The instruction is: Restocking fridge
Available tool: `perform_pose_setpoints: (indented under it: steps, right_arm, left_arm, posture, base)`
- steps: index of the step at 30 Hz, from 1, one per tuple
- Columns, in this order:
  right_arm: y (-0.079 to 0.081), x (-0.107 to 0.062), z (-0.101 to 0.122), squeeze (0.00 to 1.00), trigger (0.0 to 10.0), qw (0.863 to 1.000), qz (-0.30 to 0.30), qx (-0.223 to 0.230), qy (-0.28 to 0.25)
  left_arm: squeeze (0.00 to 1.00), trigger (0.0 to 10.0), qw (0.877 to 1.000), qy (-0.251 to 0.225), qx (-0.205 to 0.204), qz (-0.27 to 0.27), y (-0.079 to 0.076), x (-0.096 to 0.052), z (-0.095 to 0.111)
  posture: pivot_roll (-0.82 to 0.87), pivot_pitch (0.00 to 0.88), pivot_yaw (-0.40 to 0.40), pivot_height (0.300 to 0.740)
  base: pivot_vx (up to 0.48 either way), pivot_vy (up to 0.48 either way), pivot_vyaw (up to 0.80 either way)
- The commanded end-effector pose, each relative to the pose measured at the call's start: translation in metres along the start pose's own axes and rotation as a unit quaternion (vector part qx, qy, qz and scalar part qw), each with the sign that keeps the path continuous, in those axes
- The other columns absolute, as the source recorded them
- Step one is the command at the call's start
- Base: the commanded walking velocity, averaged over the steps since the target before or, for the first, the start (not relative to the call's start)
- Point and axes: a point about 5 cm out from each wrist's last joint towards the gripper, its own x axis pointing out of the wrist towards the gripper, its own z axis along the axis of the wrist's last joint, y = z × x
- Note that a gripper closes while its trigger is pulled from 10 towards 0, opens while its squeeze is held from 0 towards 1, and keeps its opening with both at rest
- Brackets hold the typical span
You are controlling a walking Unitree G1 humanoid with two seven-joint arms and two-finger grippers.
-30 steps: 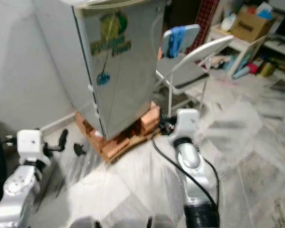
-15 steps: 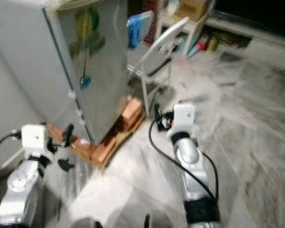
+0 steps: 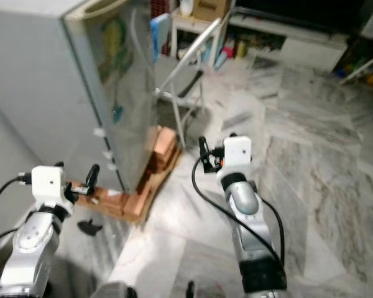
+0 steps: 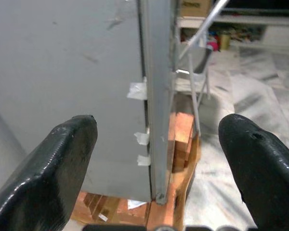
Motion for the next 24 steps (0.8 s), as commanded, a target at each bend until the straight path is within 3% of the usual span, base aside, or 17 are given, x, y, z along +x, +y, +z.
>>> perform_pose_setpoints:
  steps: [1, 14, 20, 24]
  right_arm:
    - [-0.0116, -0.0037, -0.0040, 0.00, 10.0, 1.000, -0.015, -0.008, 0.010]
    - [-0.0126, -0.0017, -0.0029, 0.00, 10.0, 1.000, -0.013, -0.011, 0.008]
    - [-0.0103, -0.0015, -0.0034, 0.00, 10.0, 1.000, -0.009, -0.013, 0.008]
    - [-0.0113, -0.0005, -0.0030, 0.00, 10.0, 1.000, -0.009, -0.014, 0.008]
  left_arm:
    - [0.00, 10.0, 1.000, -0.004, -0.001, -0.015, -0.0079, 0.0014, 0.0010]
    - [0.00, 10.0, 1.000, -0.015, -0.001, -0.025, -0.0112, 0.0020, 0.0032]
    - [0.00, 10.0, 1.000, -0.010, 0.001, -0.025, -0.0116, 0.0017, 0.0020]
    - [0.00, 10.0, 1.000, -0.006, 0.003, -0.006, -0.0086, 0.0026, 0.0008]
  posture:
    - [-0.01, 0.054, -0.036, 0.740]
    - [-0.01, 0.060, -0.039, 0.740]
    - [-0.01, 0.061, -0.040, 0.740]
    - [-0.01, 0.061, -0.042, 0.740]
  base:
    - [0.364, 0.311, -0.80]
    - [0.424, 0.076, -0.75]
    - [0.436, 0.000, 0.00]
    - [0.000, 0.000, 0.00]
